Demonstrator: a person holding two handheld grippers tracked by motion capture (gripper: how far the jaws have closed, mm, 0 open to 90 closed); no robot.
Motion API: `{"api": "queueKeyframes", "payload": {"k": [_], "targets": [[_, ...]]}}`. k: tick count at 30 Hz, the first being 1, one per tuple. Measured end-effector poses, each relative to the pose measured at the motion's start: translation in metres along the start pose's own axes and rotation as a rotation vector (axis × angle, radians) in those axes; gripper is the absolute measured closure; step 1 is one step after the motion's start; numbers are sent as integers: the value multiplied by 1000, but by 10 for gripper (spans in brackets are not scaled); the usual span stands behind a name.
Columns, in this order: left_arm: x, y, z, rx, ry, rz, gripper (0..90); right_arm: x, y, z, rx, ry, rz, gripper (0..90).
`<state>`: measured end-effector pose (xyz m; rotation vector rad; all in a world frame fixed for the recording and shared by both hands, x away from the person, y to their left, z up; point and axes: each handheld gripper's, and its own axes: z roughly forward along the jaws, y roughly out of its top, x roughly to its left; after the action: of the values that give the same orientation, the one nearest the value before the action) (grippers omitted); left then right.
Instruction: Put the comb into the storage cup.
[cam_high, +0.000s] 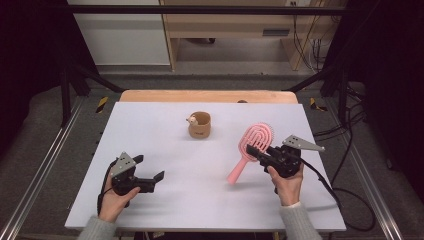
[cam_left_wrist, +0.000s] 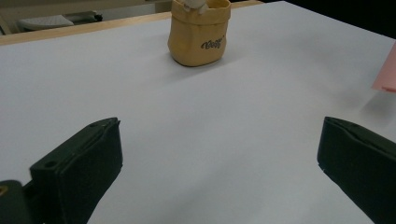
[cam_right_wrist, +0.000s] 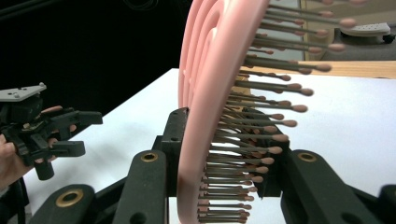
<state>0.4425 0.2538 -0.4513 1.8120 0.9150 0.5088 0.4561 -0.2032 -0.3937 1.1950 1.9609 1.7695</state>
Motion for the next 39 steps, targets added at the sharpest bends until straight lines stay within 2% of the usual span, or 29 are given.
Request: {"api": "queueKeyframes", "payload": {"k": [8, 23, 39], "targets": [[7, -4, -5, -6, 9, -12, 0, 3, 6, 8, 11, -14, -29, 635], [16, -10, -11, -7, 23, -23, 0, 7, 20, 20, -18, -23, -43, 635], [22, -13, -17, -19, 30, -34, 0, 16, 40, 36, -21, -19, -68, 635]]}}
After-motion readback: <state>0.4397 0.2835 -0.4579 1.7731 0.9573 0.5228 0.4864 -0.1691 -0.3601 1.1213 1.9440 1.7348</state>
